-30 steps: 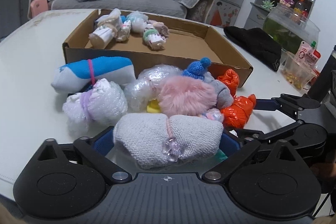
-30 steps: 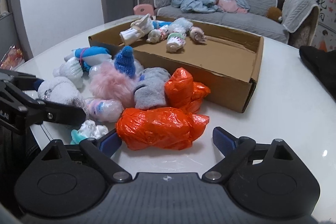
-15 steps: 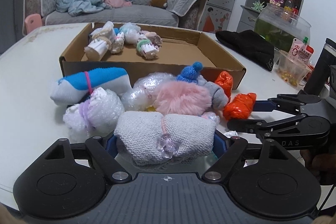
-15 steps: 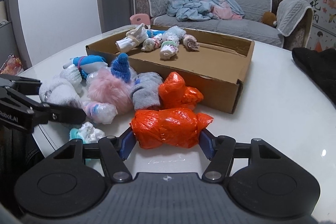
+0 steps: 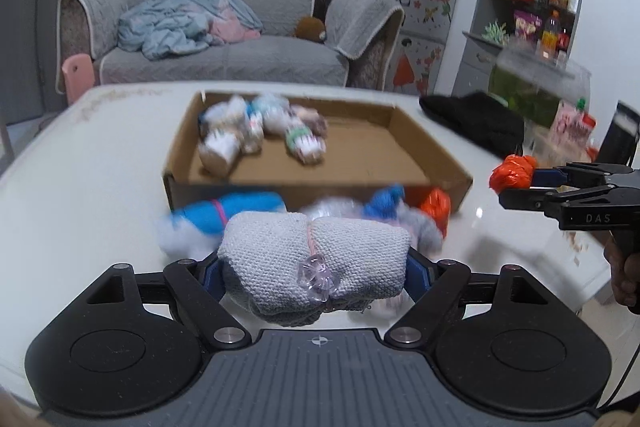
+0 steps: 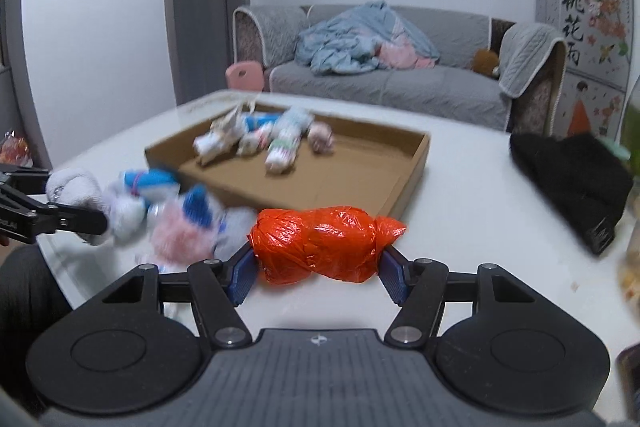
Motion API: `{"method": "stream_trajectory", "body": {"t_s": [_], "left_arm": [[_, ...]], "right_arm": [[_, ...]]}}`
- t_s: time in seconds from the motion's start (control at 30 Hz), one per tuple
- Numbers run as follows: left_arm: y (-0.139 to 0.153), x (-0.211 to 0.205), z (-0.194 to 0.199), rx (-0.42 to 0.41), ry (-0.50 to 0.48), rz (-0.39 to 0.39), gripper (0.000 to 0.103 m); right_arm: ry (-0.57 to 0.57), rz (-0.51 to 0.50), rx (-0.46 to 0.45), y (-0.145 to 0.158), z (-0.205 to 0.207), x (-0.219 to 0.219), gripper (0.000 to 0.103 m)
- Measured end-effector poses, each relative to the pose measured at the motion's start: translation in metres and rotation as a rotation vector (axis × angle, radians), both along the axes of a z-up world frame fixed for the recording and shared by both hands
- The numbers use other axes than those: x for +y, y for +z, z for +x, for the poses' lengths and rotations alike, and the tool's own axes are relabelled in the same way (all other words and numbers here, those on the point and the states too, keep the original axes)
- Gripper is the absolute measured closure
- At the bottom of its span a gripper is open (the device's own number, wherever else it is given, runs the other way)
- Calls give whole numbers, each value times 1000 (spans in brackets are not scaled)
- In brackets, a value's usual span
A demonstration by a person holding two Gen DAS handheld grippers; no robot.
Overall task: Organize objects
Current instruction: 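Carry both bundles into the box and open both tools to release them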
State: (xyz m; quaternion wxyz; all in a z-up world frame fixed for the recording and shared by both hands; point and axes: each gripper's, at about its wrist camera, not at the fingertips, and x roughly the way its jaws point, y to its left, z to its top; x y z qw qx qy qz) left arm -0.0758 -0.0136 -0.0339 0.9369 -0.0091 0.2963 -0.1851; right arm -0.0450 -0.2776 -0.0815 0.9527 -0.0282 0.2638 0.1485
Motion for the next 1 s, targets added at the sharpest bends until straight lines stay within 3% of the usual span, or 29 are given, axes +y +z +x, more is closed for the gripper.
{"method": "stream_trajectory", "body": {"t_s": [0.27,0.37,0.63,0.8,1.0], "left_arm": [[35,5,24,-89,4,28,18],[43,9,37,-78,4,14,18],[77,-13,86,-132,-47,65,18],[79,-50,131,-117,-115,69,18],[55,-97,181,-91,-194,112,18]], "right_arm": [[-15,6,-74,31,31,-12,44],[-7,16,-77,34,42,-14,43],[25,32,-55,44,87,-21,43],[47,10,-38,45,119,-12,43],[61,5,5,41,155,-9,43]]}}
